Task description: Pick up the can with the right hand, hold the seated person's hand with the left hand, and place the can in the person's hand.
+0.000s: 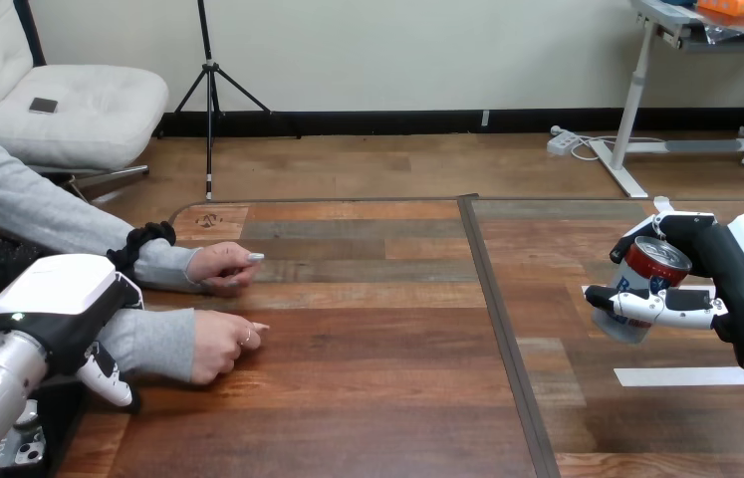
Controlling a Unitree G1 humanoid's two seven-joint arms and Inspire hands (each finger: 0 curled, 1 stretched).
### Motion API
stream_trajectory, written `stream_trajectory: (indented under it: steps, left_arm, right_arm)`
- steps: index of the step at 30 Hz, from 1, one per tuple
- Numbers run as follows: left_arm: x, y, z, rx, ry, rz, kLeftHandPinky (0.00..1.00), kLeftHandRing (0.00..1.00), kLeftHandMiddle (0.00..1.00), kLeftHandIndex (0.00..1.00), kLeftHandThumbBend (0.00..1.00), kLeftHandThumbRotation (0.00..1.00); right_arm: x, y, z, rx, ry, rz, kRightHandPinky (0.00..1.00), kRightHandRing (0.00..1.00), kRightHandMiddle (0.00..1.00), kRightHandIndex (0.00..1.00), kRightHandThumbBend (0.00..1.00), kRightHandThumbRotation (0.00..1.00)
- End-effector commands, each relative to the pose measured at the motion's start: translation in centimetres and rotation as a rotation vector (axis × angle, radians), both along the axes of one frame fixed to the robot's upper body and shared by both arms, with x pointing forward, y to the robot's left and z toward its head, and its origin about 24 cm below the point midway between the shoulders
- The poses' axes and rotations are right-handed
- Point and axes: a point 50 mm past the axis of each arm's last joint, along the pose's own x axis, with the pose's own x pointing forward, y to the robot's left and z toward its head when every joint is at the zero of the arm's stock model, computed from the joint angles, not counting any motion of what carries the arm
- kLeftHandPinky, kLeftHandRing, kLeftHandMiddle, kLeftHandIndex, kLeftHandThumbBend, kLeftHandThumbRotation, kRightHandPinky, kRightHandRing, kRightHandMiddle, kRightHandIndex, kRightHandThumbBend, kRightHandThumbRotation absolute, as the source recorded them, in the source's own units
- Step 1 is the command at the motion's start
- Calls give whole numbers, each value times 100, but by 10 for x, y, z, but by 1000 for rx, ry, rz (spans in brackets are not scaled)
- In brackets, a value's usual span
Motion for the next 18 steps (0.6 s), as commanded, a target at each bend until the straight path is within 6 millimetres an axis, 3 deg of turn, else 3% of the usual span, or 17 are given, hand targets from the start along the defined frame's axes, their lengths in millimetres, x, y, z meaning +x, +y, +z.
stream_trajectory:
  steps: [1, 18]
  left_arm:
    - [8, 7, 35, -2, -142, -8, 14, 22, 32, 48, 96, 0]
    - [7, 5, 54, -47, -204, -27, 13, 19, 28, 48, 95, 0]
  right_arm:
    - [17, -2, 34, -6, -135, 1, 33, 35, 40, 45, 66, 0]
    - [18, -1, 34, -14, -133, -3, 32, 35, 41, 45, 66, 0]
